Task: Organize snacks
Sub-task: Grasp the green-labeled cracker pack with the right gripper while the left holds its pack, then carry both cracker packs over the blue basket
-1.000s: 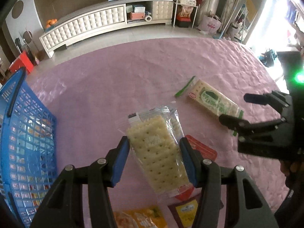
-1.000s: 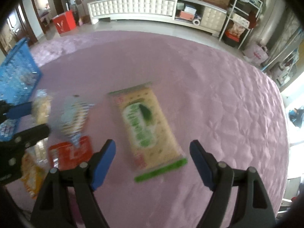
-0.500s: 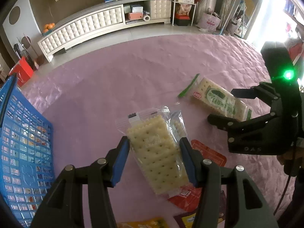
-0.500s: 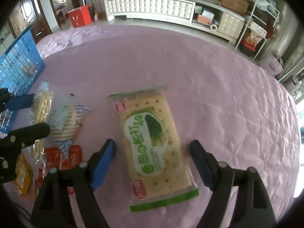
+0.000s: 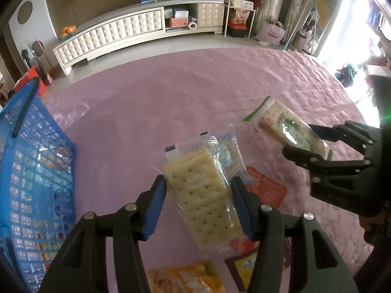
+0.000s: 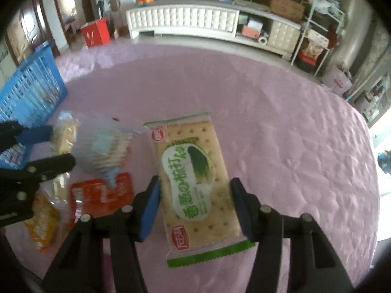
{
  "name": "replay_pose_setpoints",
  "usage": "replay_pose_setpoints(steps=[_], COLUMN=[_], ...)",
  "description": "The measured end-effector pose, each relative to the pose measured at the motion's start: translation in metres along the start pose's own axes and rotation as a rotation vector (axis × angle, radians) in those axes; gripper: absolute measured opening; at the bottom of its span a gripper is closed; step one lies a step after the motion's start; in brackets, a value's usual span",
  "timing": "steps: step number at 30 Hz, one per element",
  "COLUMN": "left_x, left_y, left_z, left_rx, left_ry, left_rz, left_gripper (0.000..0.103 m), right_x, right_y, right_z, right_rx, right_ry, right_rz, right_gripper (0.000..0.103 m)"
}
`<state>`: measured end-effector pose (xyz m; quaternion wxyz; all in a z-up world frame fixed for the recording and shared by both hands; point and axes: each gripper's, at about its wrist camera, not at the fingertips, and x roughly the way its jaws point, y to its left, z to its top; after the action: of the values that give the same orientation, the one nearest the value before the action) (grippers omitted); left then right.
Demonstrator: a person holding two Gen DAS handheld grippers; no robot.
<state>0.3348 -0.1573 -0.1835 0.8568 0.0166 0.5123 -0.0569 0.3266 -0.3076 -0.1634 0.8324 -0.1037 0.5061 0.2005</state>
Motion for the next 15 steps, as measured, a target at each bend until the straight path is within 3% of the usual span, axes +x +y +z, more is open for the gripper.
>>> replay_pose_setpoints(steps=[2,6,15], left_x=[-0.014,-0.044,-0.120], left_y=[0.002,0.006,0.034], left_z=[-0.003,-0.008,-0.018], left_rx=[0.006,0.009,-0.004], left_ry=[-0.020,-0.063,-0.181], left_rz=[-0.005,-0.015,-0.022], left_gripper=[0.052,0.052,0.052], right_x=[-0.019,-0.056,-0.127], right_y=[0.004,0.027,0.073], right_z=[-0.002,-0.001,0.010], right_rx=[0.033,-0.005,-0.041], right_ry=[-0.023,-0.055,-0.139], right_rz=[0.031,-0.007,0.008], right_gripper=[0.061,0.061,0.061])
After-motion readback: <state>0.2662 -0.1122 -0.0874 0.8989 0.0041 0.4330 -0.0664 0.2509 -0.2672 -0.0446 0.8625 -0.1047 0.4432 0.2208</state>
